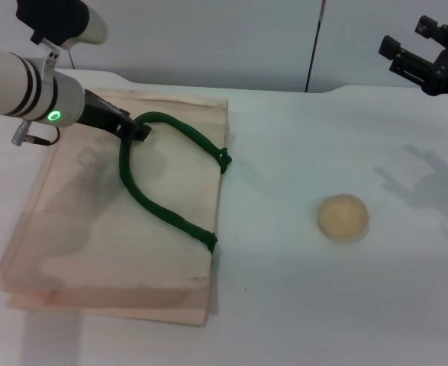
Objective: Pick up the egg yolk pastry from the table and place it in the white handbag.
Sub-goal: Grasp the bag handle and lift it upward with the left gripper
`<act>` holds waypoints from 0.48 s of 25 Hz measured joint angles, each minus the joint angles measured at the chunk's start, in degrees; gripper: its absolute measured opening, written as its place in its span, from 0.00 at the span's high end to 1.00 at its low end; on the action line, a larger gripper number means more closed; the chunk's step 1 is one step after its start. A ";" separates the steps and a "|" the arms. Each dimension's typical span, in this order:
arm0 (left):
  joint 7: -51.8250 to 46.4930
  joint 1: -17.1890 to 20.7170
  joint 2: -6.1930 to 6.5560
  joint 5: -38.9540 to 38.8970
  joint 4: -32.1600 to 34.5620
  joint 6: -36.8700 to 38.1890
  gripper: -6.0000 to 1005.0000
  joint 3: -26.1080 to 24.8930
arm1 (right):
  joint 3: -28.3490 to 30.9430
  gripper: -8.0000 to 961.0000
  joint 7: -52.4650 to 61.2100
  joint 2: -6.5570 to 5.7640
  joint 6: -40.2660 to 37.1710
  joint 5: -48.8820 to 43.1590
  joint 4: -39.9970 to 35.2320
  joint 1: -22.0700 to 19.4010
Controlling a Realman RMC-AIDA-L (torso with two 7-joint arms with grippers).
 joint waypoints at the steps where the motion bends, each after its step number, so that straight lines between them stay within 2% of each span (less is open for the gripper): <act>1: 0.03 -0.13 -0.02 0.00 -0.31 0.20 0.50 0.06 | 0.00 0.15 0.00 0.00 0.01 0.00 0.00 0.00; 12: -0.23 -0.89 -0.06 0.22 -1.70 0.65 0.50 0.21 | 0.05 0.15 0.00 0.00 0.19 0.00 0.00 0.03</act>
